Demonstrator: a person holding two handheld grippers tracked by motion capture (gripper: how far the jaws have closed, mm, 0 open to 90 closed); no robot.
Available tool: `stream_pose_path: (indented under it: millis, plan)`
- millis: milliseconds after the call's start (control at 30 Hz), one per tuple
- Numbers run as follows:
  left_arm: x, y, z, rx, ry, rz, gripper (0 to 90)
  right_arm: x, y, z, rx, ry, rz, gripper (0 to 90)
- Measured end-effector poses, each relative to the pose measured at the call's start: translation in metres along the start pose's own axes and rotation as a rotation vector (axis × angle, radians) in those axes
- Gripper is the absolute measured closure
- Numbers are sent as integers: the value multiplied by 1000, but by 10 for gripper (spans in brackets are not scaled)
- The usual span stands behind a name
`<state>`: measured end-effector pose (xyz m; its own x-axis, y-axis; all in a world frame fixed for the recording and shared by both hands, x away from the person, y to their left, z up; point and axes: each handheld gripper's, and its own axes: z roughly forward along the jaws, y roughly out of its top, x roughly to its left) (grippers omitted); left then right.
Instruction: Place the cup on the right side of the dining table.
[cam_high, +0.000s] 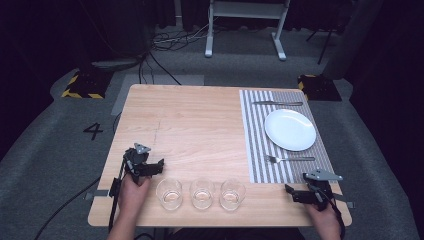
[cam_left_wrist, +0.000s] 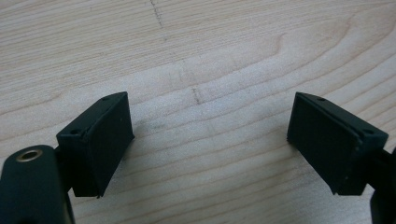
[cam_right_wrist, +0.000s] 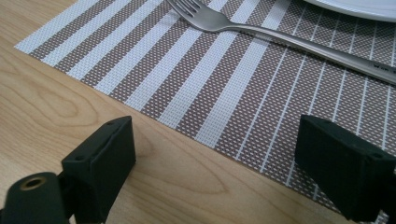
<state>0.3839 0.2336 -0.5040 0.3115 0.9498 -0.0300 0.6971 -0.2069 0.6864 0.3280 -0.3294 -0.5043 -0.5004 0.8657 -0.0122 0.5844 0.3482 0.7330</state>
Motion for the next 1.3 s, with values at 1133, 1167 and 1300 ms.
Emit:
stream_pose_path:
  millis: [1133,1167,1300]
  plan:
    - [0,-1,-1,0,1,-1,145,0,5,-3,22,32,26,143]
    - [0,0,-1,1,0,-1,145,1,6,-5,21,34,24,144]
    - [0,0,-1,1,0,-1,145,6,13,-14,16,42,10,146]
